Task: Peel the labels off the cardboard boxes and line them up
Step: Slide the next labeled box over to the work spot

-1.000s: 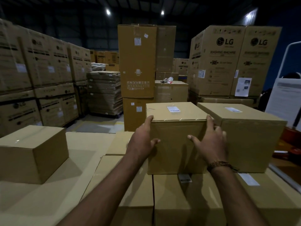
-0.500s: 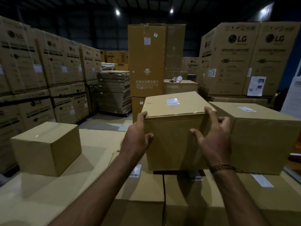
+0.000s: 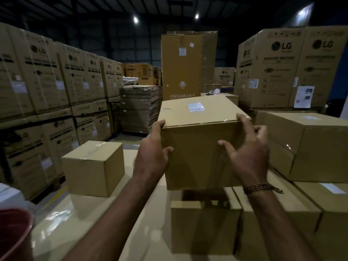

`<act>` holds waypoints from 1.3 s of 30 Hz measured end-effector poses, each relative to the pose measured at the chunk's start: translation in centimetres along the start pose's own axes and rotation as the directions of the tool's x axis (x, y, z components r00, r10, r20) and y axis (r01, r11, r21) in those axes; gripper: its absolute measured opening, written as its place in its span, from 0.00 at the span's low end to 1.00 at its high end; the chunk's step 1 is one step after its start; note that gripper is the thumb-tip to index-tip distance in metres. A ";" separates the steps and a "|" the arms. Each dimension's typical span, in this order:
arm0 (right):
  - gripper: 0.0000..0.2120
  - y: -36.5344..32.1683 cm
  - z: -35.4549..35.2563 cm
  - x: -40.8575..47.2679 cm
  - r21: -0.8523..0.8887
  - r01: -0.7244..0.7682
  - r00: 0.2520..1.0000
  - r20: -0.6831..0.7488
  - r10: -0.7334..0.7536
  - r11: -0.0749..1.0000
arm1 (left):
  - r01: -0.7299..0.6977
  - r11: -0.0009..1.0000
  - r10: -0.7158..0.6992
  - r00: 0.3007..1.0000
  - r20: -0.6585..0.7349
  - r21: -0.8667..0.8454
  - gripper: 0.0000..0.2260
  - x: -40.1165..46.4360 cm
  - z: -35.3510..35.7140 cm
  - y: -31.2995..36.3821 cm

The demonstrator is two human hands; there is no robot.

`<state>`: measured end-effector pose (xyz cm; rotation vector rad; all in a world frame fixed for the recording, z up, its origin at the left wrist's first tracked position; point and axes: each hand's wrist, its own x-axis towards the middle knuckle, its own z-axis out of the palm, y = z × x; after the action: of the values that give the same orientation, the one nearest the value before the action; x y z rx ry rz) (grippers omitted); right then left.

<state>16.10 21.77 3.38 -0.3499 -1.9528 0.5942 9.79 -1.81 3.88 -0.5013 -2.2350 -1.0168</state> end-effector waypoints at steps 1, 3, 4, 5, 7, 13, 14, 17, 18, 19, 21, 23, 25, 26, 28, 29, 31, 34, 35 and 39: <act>0.43 -1.2 0.0 -1.0 0.007 0.000 1.000 -0.002 0.000 1.000 | 0.007 1.000 -0.007 1.000 0.001 -0.012 0.38 -0.5 -1.2 -0.7; 0.43 -4.6 0.4 -3.7 0.022 0.008 1.000 -0.017 -0.008 1.000 | 0.016 1.000 -0.016 1.000 0.007 -0.021 0.38 -1.5 -4.7 -2.8; 0.43 -6.2 0.6 -5.0 0.028 0.017 0.999 -0.027 -0.016 0.999 | 0.024 1.000 -0.024 1.000 0.002 -0.009 0.38 -2.0 -6.4 -3.9; 0.43 -7.7 0.8 -6.2 0.034 0.023 0.999 -0.033 -0.022 0.999 | 0.034 0.999 -0.034 0.999 -0.007 0.007 0.38 -2.4 -8.0 -4.9; 0.43 -10.6 1.1 -8.5 0.037 0.022 0.999 -0.030 -0.021 0.999 | 0.054 0.998 -0.054 0.998 -0.018 0.021 0.38 -3.6 -11.2 -6.8; 0.43 -17.5 2.0 -14.4 0.062 0.042 0.999 0.012 -0.042 0.997 | 0.085 0.996 -0.083 0.995 -0.060 0.038 0.38 -7.8 -18.9 -11.7; 0.43 -18.2 2.0 -15.4 0.065 0.045 0.999 0.022 -0.047 0.997 | 0.096 0.995 -0.093 0.994 -0.061 0.036 0.38 -8.5 -19.8 -12.5; 0.42 -19.5 2.0 -18.5 0.069 0.056 0.997 0.052 -0.060 0.996 | 0.112 0.993 -0.111 0.993 -0.038 0.026 0.38 -11.0 -21.7 -14.5; 0.42 -19.6 2.0 -19.6 0.071 0.057 0.996 0.063 -0.061 0.996 | 0.118 0.993 -0.118 0.993 -0.028 0.022 0.38 -11.9 -22.2 -15.0; 0.42 -19.6 2.0 -20.6 0.071 0.055 0.995 0.078 -0.061 0.996 | 0.127 0.992 -0.126 0.992 -0.020 0.017 0.38 -12.9 -22.6 -15.5; 0.42 -19.4 2.0 -22.6 0.067 0.054 0.991 0.119 -0.061 0.996 | 0.151 0.988 -0.151 0.988 -0.007 0.010 0.38 -15.1 -23.0 -16.5; 0.42 -19.0 2.0 -24.5 0.068 0.047 0.984 0.169 -0.058 0.997 | 0.171 0.985 -0.171 0.985 0.001 0.021 0.38 -17.4 -23.1 -17.4; 0.41 -18.4 2.1 -26.4 0.060 0.025 0.974 0.225 -0.038 0.998 | 0.191 0.981 -0.192 0.981 0.017 0.009 0.38 -19.5 -23.0 -18.3; 0.41 -18.1 2.1 -27.4 0.053 0.016 0.969 0.247 -0.028 0.998 | 0.207 0.978 -0.206 0.978 0.029 -0.007 0.37 -20.6 -22.9 -18.8; 0.40 -17.4 2.0 -29.4 0.049 0.004 0.960 0.280 -0.018 0.999 | 0.224 0.974 -0.223 0.974 0.050 -0.024 0.37 -22.5 -22.6 -19.6; 0.40 -17.1 2.0 -30.4 0.051 -0.001 0.956 0.293 -0.014 0.999 | 0.230 0.973 -0.228 0.972 0.059 -0.024 0.37 -23.5 -22.5 -20.0; 0.39 -16.3 1.9 -32.1 0.044 -0.011 0.948 0.319 -0.004 0.999 | 0.251 0.968 -0.249 0.965 0.082 -0.014 0.37 -25.3 -22.2 -21.0; 0.40 -15.2 1.9 -34.3 0.012 -0.003 0.934 0.358 -0.001 1.000 | 0.288 0.957 -0.290 0.951 0.110 0.035 0.38 -27.6 -21.7 -22.2; 0.40 -14.8 2.0 -34.9 0.004 0.004 0.930 0.368 -0.005 1.000 | 0.301 0.953 -0.304 0.945 0.118 0.042 0.38 -28.2 -21.6 -22.4; 0.40 -13.3 2.7 -36.8 -0.013 -0.003 0.920 0.391 0.008 1.000 | 0.328 0.944 -0.328 0.931 0.161 0.026 0.38 -29.6 -20.8 -23.0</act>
<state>30.00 -7.95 -18.07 -0.2569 -2.3402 0.6973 26.56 -34.75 -17.85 -0.2185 -2.5225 -1.1800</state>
